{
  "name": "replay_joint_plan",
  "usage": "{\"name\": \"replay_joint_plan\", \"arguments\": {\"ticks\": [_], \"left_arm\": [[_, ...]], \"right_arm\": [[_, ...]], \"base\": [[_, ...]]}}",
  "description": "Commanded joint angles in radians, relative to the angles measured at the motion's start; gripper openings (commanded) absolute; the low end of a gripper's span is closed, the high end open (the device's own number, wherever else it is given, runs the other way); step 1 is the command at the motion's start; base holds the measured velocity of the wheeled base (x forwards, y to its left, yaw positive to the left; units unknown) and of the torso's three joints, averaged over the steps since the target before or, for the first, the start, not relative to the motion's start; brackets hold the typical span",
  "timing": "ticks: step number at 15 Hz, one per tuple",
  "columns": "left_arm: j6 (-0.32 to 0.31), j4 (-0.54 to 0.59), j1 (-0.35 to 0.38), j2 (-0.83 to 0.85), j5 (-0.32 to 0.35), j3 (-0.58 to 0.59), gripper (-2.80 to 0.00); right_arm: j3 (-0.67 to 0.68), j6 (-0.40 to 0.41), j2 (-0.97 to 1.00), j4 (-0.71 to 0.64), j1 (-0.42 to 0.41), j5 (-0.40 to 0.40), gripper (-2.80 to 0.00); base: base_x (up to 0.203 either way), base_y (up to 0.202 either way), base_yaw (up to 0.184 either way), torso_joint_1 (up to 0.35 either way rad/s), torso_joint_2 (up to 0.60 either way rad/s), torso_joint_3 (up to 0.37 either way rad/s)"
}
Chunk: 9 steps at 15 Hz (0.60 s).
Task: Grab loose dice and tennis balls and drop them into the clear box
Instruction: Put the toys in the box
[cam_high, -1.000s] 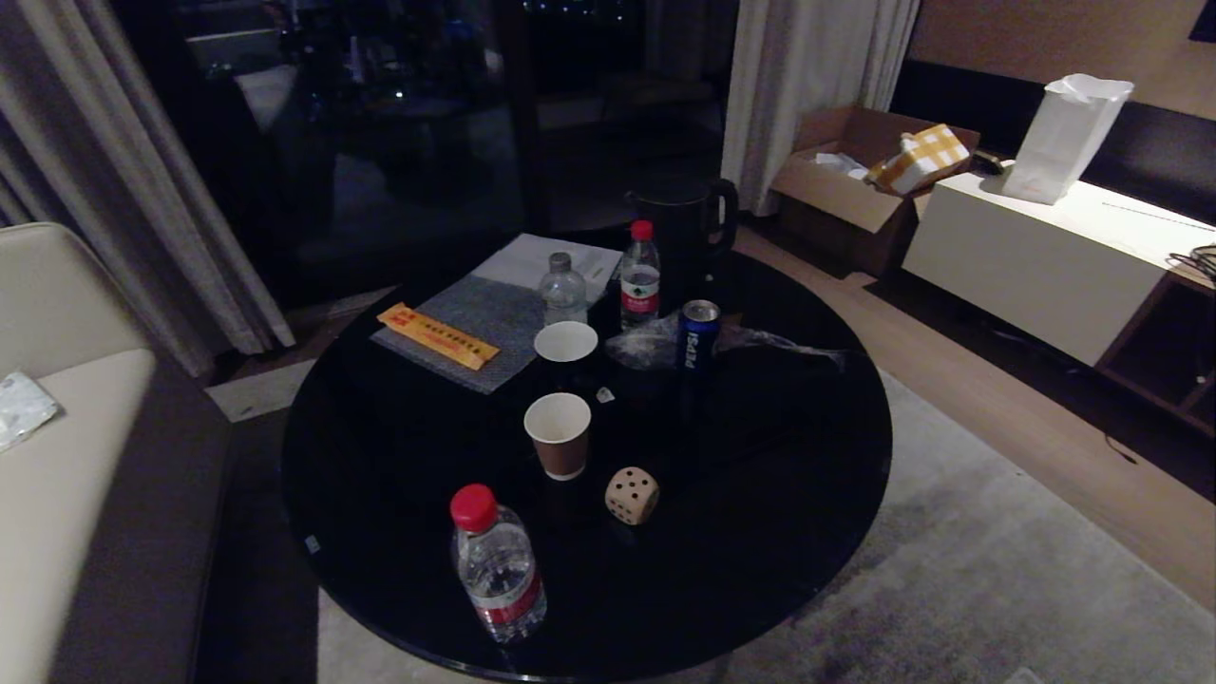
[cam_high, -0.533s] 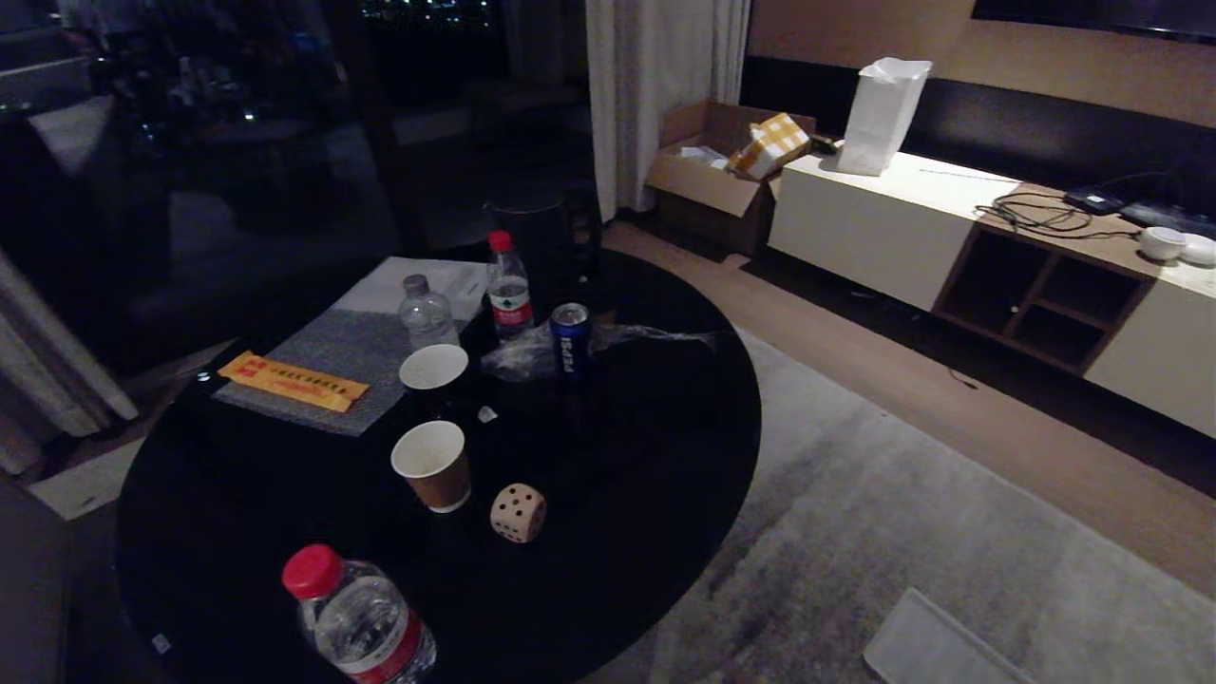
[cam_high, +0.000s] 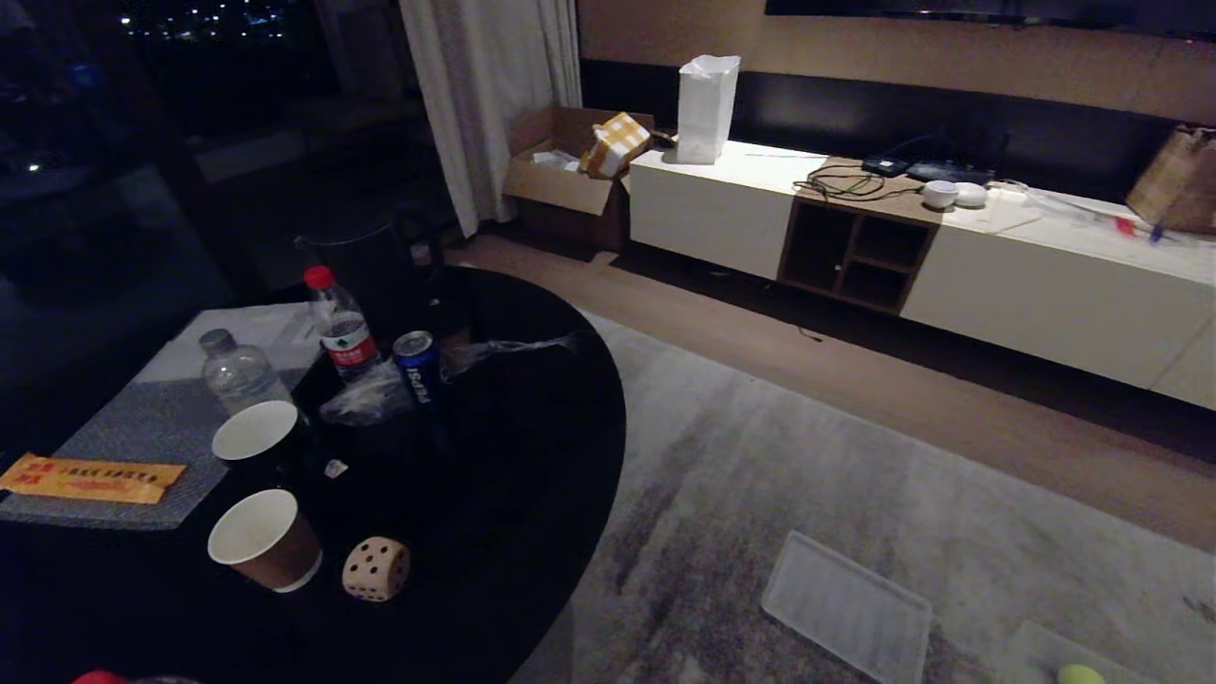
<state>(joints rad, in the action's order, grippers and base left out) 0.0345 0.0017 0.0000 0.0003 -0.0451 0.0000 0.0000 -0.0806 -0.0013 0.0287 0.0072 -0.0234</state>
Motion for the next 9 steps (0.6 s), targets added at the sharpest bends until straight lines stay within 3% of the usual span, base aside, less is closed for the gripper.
{"name": "replay_joint_plan", "arguments": {"ticks": [1,5,9], "left_arm": [[0.001,0.0,0.0,0.001,-0.001,0.002,-2.8],[-0.004,0.0,0.0,0.001,0.001,0.002,-2.8],[-0.002,0.0,0.0,0.001,-0.001,0.002,-2.8]], "right_arm": [[0.011,0.0,0.003,0.0,0.0,0.0,-2.8],[0.011,-0.001,0.003,0.0,0.0,0.0,-2.8],[0.011,-0.001,0.003,0.0,0.0,0.0,-2.8]], "base": [[-0.004,0.003,-0.087,-0.002,0.0,0.001],[0.0,0.0,0.0,0.0,0.0,0.0],[0.0,-0.14,0.007,0.001,0.0,0.002]]}}
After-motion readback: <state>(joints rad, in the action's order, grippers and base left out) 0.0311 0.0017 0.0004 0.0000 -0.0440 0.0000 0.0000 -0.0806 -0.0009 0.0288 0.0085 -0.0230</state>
